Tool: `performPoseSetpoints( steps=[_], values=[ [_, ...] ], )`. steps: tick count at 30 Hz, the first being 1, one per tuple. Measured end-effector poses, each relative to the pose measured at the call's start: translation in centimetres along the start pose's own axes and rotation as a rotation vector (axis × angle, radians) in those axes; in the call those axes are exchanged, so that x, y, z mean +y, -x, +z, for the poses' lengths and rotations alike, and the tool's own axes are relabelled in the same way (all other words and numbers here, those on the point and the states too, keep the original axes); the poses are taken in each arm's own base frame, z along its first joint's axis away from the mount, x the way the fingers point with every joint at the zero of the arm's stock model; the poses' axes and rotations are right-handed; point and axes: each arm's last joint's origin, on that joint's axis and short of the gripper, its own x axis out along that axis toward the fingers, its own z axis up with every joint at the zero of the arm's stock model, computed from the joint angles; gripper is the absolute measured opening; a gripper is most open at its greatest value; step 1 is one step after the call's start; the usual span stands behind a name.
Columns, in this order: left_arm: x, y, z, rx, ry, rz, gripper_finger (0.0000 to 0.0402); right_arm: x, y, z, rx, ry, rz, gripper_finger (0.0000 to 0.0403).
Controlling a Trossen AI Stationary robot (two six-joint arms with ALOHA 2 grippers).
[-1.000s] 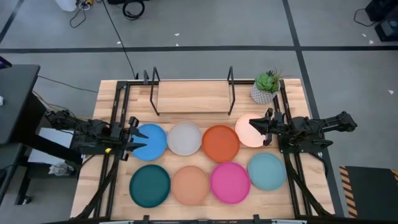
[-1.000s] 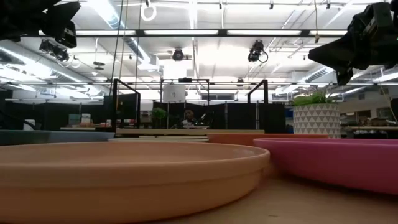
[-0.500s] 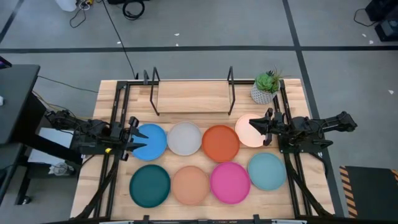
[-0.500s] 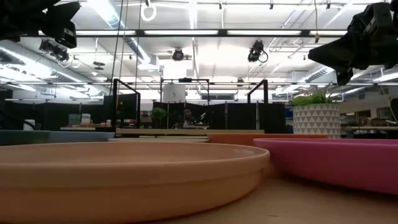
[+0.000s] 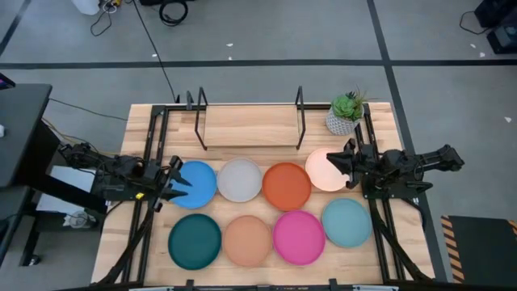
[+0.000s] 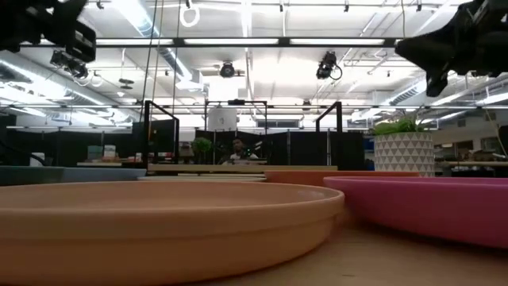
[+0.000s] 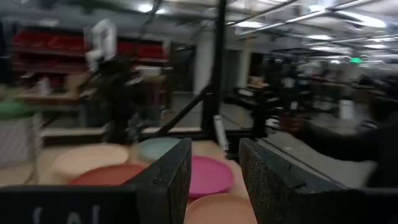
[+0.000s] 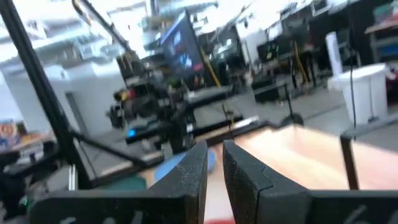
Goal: Place and stack plates onto a shelf
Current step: Put the orange plate on the shelf
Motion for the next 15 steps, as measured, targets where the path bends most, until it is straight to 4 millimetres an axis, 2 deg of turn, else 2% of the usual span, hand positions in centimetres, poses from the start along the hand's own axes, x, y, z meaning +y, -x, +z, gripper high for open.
performPoseSetpoints(
  steps=[3, 8, 15],
  values=[
    [0.0, 0.0, 0.2, -0.023, -0.056, -0.005, 0.0142, 0.0, -0.3, -0.8, 0.079, 0.016, -0.017, 0.0055],
    [0.2, 0.0, 0.5, -0.047, -0.125, 0.083, 0.0142, 0.0, -1.1, -2.1, 0.218, 0.07, -0.05, 0.0055],
    [0.2, 0.0, 0.7, -0.071, -0.176, 0.096, 0.0142, 1.0, -3.1, -2.0, 0.453, 0.213, -0.058, 0.0058]
  ],
)
